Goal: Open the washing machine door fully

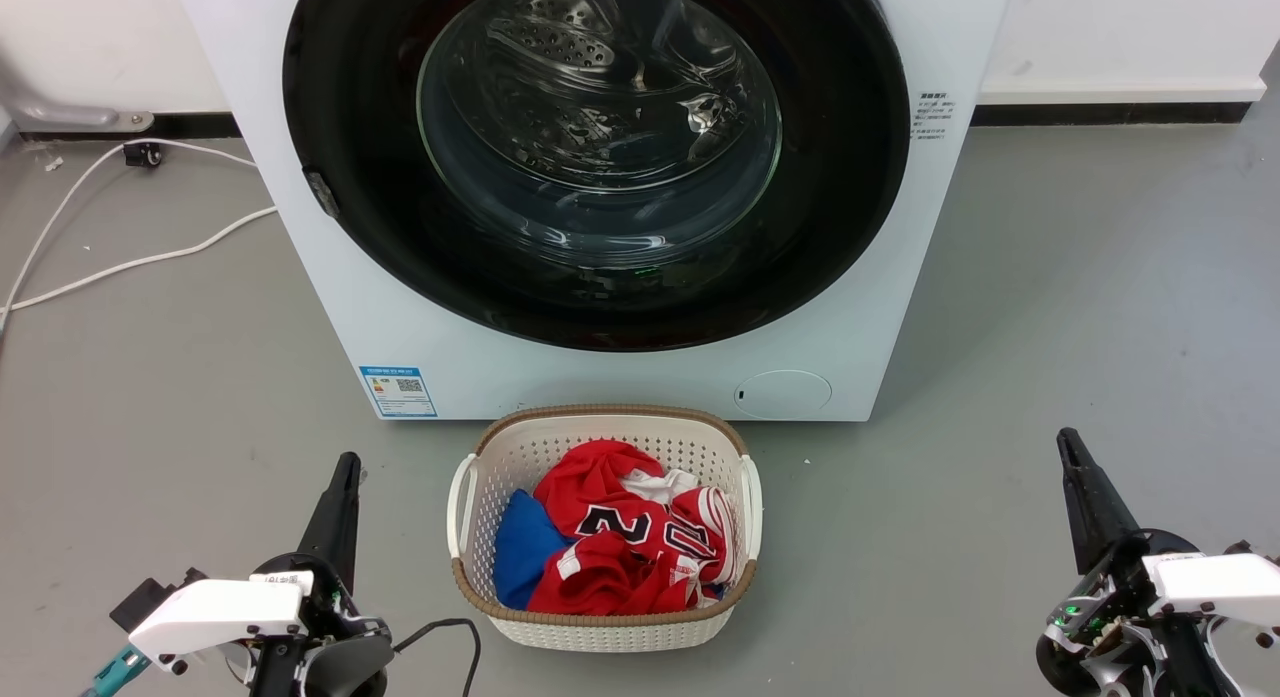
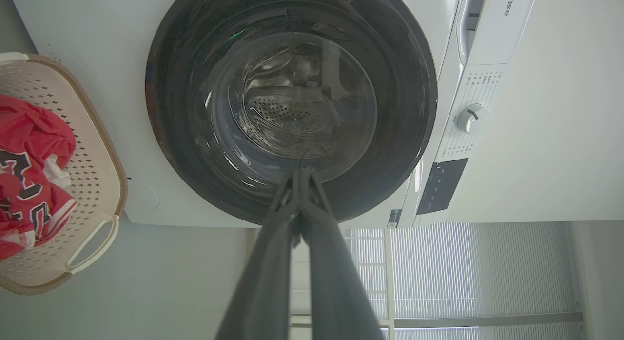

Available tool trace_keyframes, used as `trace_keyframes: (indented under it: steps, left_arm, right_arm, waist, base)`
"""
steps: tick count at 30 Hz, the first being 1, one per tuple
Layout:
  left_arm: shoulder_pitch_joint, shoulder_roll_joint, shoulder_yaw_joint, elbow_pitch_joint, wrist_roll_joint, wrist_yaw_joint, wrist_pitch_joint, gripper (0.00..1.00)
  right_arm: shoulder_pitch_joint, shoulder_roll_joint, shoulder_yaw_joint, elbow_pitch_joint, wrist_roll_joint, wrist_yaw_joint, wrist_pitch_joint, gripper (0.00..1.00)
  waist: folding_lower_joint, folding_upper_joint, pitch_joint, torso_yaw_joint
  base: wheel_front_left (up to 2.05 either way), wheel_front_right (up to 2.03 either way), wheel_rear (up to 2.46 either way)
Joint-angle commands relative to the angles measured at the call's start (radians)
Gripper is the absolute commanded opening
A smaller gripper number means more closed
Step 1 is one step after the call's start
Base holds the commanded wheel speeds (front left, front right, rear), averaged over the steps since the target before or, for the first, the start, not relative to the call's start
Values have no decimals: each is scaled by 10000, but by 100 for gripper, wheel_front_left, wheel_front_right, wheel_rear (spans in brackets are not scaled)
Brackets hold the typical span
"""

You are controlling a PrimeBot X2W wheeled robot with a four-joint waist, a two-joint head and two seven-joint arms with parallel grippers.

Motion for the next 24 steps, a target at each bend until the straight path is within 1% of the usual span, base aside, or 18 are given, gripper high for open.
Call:
trace_keyframes:
  steps: [1,24]
  left_arm:
    - [-86,-2,17,6,47,-28,37,0]
    - [-88,-30,59,7,89,-28,58,0]
  right_arm:
    - [-110,29,-22,15,-69,29,45,0]
    - [-116,64,-65,17,-93,29,76,0]
  waist:
    - [0,0,0,0]
    - [0,0,0,0]
  base:
    - [0,0,0]
    - [0,0,0]
